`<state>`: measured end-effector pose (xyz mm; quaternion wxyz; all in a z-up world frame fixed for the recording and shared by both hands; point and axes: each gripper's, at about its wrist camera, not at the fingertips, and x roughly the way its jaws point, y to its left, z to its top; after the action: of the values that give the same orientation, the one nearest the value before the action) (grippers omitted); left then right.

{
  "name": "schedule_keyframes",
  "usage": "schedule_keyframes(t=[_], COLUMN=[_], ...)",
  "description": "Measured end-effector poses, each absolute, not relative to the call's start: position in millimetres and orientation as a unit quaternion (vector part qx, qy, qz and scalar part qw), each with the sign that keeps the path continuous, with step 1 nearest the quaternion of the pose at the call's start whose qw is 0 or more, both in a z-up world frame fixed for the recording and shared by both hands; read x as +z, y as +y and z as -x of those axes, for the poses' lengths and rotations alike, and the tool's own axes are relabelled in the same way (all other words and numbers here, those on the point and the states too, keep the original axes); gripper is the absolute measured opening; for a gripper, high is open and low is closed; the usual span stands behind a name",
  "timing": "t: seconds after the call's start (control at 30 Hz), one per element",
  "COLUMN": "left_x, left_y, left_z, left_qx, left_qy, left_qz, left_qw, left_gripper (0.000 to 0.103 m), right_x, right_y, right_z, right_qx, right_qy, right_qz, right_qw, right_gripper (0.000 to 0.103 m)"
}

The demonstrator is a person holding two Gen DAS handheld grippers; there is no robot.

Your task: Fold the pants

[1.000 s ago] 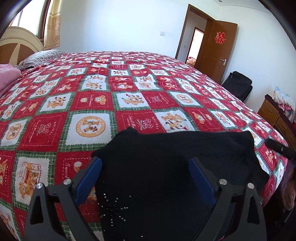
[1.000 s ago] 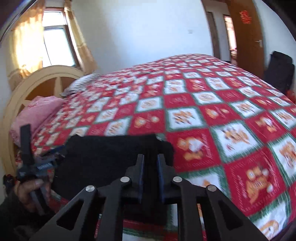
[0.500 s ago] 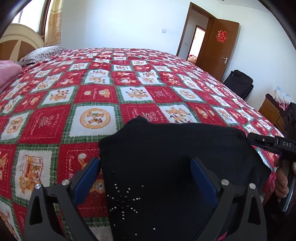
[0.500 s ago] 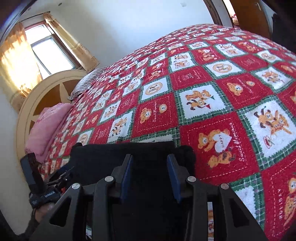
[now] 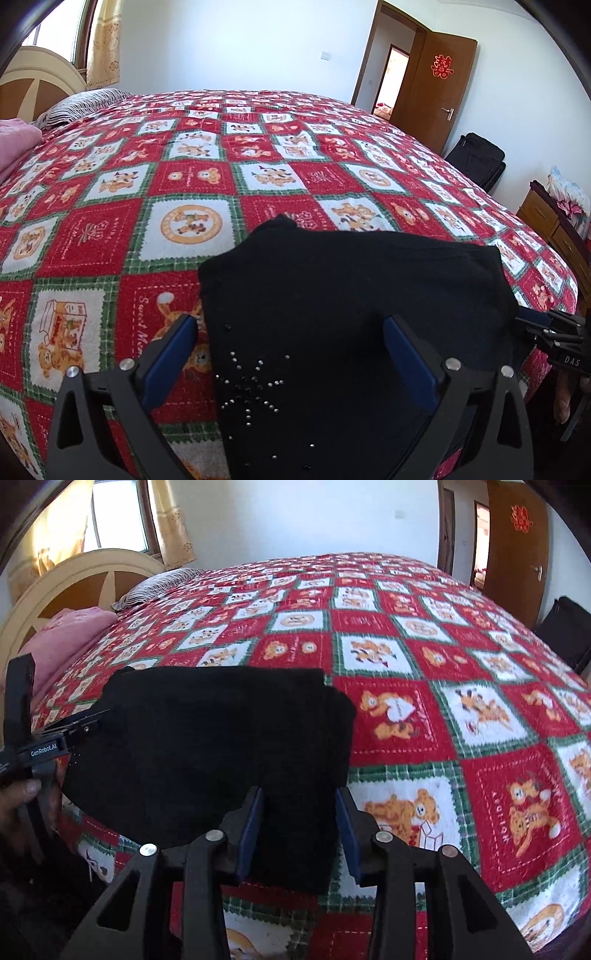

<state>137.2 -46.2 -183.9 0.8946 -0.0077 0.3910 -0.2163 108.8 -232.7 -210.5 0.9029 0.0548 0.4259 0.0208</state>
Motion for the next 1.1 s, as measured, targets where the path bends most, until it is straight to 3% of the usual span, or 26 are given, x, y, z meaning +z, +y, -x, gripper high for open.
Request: schedule_keyframes(t=[0.07, 0.13, 0.57, 1.1], left_x=[-184.6, -184.9, -180.8, -197.0], left_y=[-45.9, -45.6, -15.4, -22.8], left_z=[-137.6, -137.8, -141.6, -142.1], left_qx=[-0.217, -0.219, -0.191, -0.207], left_qy=[0.394, 0.396, 0.376, 0.376], left_qz=[0.009, 0.008, 0.022, -0.006], left_qw=[0.893, 0.892, 0.906, 0.903], left_gripper=[0.103, 0.103, 0.103, 0.103], right_x=[-212.5, -217.4, -197.3, -223.3], right_y=[-238.7, -246.5, -266.0, -276.3], right_z=[-109.3, -109.4, -104.5, -137.0], right_qx=[0.021, 0.022, 0.029, 0.044], right_qy=[0.428, 0.431, 0.381, 0.391], right_qz=[-0.064, -0.081, -0.153, -0.221], right_qw=[0.901, 0.898, 0.911, 0.893], right_gripper=[0.058, 0.062, 0.062, 0.062])
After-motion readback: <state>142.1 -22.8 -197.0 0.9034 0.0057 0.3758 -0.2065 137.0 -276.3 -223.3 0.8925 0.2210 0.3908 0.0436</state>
